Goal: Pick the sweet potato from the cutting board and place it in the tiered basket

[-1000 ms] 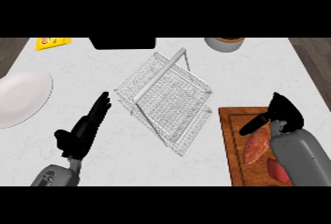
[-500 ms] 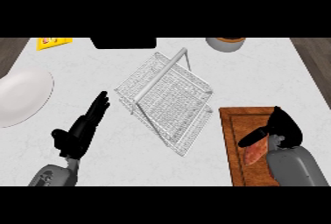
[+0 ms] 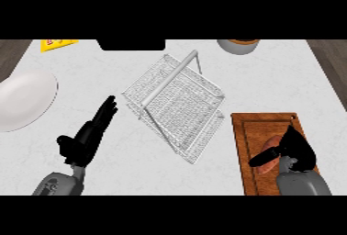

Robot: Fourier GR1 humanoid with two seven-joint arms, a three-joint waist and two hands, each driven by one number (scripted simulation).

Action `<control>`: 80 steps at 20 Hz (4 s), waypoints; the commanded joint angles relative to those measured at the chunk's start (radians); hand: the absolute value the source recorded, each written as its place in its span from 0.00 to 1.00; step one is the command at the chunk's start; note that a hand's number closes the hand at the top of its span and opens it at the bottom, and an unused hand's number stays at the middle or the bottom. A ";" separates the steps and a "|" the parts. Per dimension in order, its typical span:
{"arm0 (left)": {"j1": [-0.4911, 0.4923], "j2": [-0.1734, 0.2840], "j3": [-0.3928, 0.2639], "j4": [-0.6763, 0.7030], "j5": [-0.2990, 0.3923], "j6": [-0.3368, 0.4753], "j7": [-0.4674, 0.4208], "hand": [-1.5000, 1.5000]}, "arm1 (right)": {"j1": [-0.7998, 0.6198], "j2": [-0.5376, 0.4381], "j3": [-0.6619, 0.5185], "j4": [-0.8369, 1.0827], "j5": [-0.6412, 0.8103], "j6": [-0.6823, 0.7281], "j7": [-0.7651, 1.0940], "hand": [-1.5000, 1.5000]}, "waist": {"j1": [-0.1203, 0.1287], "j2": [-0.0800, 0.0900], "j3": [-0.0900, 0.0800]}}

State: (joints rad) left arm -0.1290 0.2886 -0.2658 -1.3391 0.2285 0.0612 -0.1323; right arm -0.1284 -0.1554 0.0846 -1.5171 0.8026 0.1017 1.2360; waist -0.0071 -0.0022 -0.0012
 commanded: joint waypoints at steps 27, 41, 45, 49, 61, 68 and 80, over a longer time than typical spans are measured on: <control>0.030 -0.065 0.095 0.011 -0.074 -0.051 0.005 0.50 | 0.601 0.071 0.314 -0.386 0.425 -0.111 -0.286 1.00 | -0.035 -0.008 0.000; 0.014 -0.084 0.084 -0.016 -0.098 -0.042 0.045 0.50 | 0.718 0.086 0.634 -0.971 0.714 -0.306 -0.295 1.00 | -0.011 -0.005 -0.001; 0.018 -0.063 0.094 -0.070 -0.090 -0.067 0.071 0.50 | 0.547 0.152 0.716 -1.051 0.816 -0.073 -0.207 1.00 | 0.011 0.001 -0.001; -0.001 -0.092 0.092 -0.007 -0.104 -0.071 0.017 0.50 | 0.295 0.154 0.757 -1.010 0.824 0.024 0.003 1.00 | 0.018 0.006 -0.002; 0.011 -0.096 0.066 -0.012 -0.113 -0.099 0.012 0.50 | -0.163 0.155 0.450 -0.790 0.526 0.050 0.151 1.00 | 0.067 0.017 -0.004; -0.039 -0.132 0.042 0.019 -0.136 -0.085 0.028 0.50 | -0.463 0.155 0.268 -0.432 0.340 -0.015 0.144 1.00 | 0.081 0.020 -0.002; -0.049 -0.111 0.084 0.059 -0.132 -0.104 -0.008 0.50 | -0.873 0.155 0.063 0.175 0.105 -0.246 0.012 1.00 | 0.076 0.019 0.000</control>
State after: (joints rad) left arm -0.1734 0.1749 -0.1883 -1.2936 0.0992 -0.0375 -0.1281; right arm -0.8876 -0.0068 0.1993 -1.5182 0.9756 0.0075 1.1432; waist 0.0632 0.0132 -0.0021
